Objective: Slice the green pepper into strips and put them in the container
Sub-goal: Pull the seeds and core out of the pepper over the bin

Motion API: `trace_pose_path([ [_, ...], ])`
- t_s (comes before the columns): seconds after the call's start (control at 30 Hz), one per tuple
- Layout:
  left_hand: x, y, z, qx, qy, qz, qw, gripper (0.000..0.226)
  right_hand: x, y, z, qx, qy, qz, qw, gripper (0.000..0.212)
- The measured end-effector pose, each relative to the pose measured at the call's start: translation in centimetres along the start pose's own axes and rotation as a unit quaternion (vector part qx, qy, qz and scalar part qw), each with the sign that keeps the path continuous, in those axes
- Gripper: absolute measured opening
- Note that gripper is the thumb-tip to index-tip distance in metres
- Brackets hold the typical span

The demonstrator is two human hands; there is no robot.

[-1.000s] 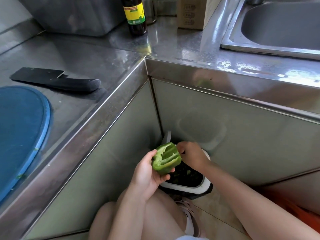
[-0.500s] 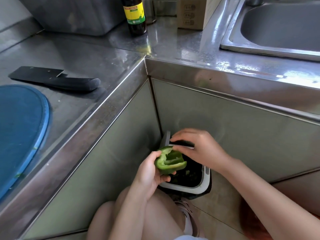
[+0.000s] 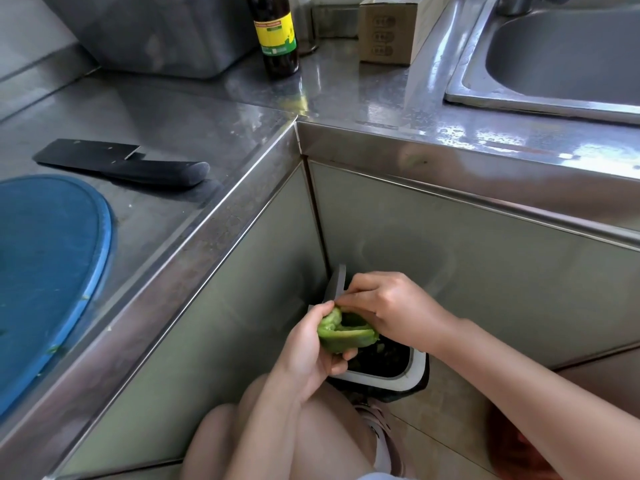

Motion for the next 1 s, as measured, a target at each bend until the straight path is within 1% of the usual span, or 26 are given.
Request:
trace_pose_path([
  [0.13, -0.1, -0.3, 0.1, 0.018, -0.011, 0.003, 1.0, 0.033, 0.5, -0.7, -0.3, 0.051, -0.021, 0.033, 0.998, 0.015],
  [0.27, -0.3, -0.5, 0.3, 0.03, -0.026, 0.006, 0.999, 0.032, 0.6, -1.4, -0.6, 0.11, -0.054, 0.049, 0.991, 0.014],
  [0.37, -0.5, -0.5, 0.4, 0.034, -0.032, 0.002, 0.999, 0.032, 0.9, -2.0, -1.2, 0.177, -0.075, 0.09, 0.977, 0.013],
  [0.4, -0.5, -0.5, 0.4, 0.038, -0.035, 0.007, 0.999, 0.031, 0.9, -2.6, -1.4, 0.214, -0.089, 0.115, 0.966, 0.012],
  [0.47, -0.6, -0.3, 0.4, 0.044, -0.045, 0.032, 0.997, 0.031, 1.2, -4.6, -2.1, 0.317, -0.109, 0.169, 0.927, 0.007],
  [0.53, -0.9, -0.2, 0.4, 0.05, -0.06, 0.049, 0.996, 0.032, 1.8, -6.6, -3.4, 0.411, -0.093, 0.211, 0.882, 0.005],
  [0.57, -1.1, -0.3, 0.5, 0.056, -0.065, 0.046, 0.995, 0.032, 2.0, -7.2, -3.9, 0.436, -0.082, 0.212, 0.871, 0.005],
  [0.6, -1.2, -0.4, 0.5, 0.061, -0.069, 0.037, 0.995, 0.033, 2.0, -7.6, -4.3, 0.446, -0.071, 0.192, 0.871, 0.007],
  [0.67, -1.5, -0.7, 0.6, 0.063, -0.075, 0.007, 0.995, 0.033, 2.0, -7.8, -4.6, 0.447, -0.047, 0.144, 0.882, 0.013],
  [0.73, -1.5, -0.7, 0.9, 0.052, -0.071, -0.032, 0.996, 0.033, 2.2, -7.7, -4.4, 0.431, -0.017, 0.142, 0.891, 0.005],
  [0.77, -1.5, -0.6, 1.0, 0.044, -0.066, -0.046, 0.996, 0.033, 2.4, -7.6, -4.2, 0.417, 0.005, 0.139, 0.898, 0.007],
  [0.83, -1.4, -0.4, 1.1, 0.029, -0.055, -0.059, 0.996, 0.04, 2.7, -7.3, -3.5, 0.381, 0.052, 0.121, 0.915, 0.018],
  [0.9, -1.5, -0.1, 1.2, 0.019, -0.053, -0.063, 0.996, 0.046, 2.5, -6.8, -2.8, 0.351, 0.078, 0.111, 0.927, 0.024],
  [1.0, -1.6, -0.1, 1.3, 0.019, -0.056, -0.058, 0.997, 0.04, 2.2, -5.6, -1.9, 0.3, 0.112, 0.13, 0.938, 0.032],
])
Point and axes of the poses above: each hand's wrist, its own z-axis towards the middle knuckle, its own x-axis out of the palm, y = z × x, the point moved 9 cm from there along z, towards the middle knuckle, and after that the axes turned 9 degrees about -z, right-handed, at the moved point
